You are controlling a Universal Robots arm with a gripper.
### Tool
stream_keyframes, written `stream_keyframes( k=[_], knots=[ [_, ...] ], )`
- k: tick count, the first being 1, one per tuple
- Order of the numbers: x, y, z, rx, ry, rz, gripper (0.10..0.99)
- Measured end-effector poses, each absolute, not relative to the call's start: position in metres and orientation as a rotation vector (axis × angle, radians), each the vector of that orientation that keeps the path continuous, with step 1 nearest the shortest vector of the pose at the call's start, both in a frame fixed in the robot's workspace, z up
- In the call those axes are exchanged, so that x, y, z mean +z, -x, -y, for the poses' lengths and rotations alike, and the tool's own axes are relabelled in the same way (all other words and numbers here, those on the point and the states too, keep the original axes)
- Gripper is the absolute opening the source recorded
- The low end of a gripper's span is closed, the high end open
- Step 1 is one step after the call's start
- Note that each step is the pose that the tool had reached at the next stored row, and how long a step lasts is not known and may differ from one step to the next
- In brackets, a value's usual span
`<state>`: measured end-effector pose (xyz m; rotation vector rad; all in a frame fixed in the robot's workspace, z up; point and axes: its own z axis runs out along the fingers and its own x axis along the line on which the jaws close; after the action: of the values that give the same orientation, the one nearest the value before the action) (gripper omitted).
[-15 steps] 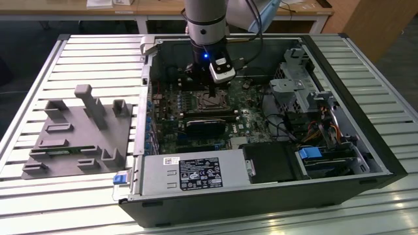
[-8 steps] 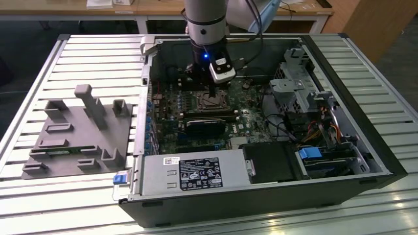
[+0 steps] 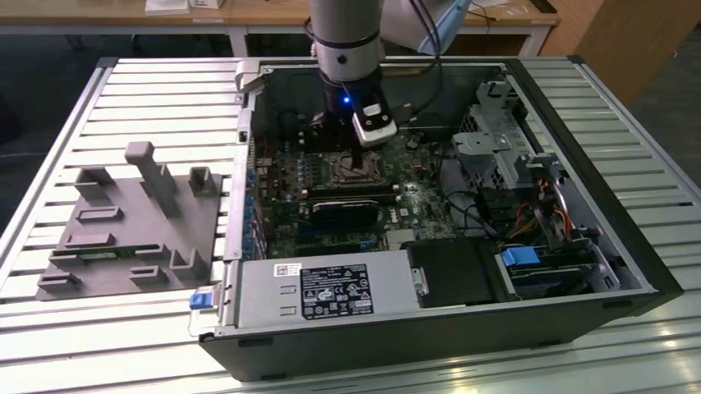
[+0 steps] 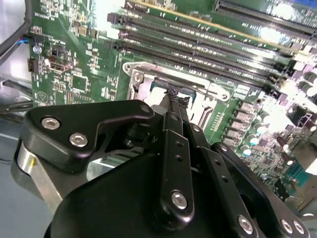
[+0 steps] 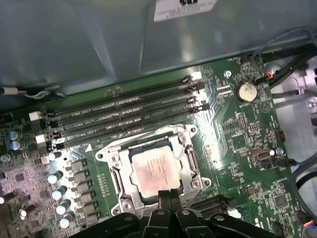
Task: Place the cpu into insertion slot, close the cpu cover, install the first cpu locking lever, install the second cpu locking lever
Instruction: 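Install the second cpu locking lever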
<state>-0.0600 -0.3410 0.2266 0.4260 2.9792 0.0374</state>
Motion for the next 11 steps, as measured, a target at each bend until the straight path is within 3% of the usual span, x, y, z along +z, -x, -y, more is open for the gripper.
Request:
stream_keyframes(
  k=[11],
  knots=[
    [0.238, 0.060, 0.347, 0.037, -0.426, -2.979, 0.106]
  ],
)
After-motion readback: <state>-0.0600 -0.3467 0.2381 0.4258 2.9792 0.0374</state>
